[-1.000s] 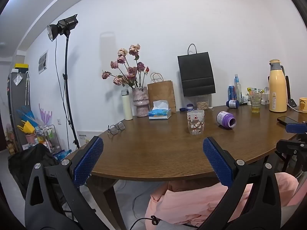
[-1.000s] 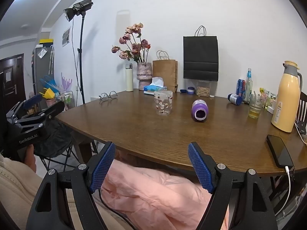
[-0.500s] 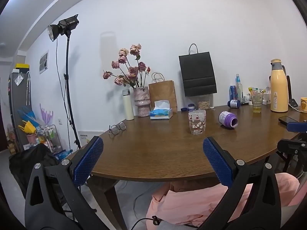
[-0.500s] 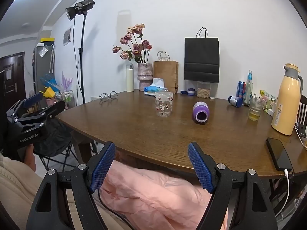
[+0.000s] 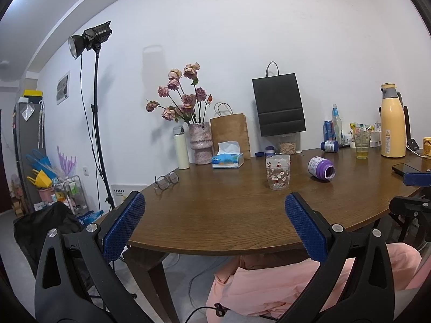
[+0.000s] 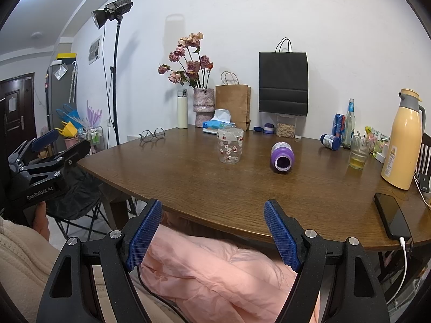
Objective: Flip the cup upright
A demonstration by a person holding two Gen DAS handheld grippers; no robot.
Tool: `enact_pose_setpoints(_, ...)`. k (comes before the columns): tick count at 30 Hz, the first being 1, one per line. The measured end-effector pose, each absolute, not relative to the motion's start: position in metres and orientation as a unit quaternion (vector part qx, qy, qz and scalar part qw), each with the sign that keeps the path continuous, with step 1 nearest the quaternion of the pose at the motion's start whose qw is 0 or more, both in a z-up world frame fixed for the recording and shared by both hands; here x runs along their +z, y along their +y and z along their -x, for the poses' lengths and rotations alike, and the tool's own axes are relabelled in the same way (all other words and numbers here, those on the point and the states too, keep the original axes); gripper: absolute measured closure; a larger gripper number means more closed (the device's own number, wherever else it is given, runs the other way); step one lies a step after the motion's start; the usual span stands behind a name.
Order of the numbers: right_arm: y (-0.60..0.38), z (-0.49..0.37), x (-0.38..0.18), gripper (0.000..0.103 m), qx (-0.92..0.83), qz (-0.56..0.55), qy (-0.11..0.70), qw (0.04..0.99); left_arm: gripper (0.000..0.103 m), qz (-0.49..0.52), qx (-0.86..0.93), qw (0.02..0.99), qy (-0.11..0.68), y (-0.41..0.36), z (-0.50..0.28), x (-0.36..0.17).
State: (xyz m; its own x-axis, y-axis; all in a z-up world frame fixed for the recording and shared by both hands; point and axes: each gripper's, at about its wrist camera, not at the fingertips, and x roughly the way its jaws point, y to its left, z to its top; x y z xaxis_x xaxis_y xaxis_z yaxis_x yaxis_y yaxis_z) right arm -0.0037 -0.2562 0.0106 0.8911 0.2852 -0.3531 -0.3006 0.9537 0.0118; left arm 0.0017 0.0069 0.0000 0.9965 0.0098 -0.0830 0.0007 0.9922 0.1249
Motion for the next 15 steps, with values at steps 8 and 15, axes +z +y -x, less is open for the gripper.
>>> enact_pose_setpoints(8,-0.2562,0.0037,0.0110,0.020,0.151,0.022,0.179,0.972,0.000,-0.064,0.002,0.997,0.044,0.0034,0.0010,0.0006)
enact_pose_setpoints(15,-0.2551,0.0034,0.0106,0.020,0.149,0.023,0.179,0.972,0.000,-0.064,0.002,0.997,0.044,0.0035,0.0014,0.0007)
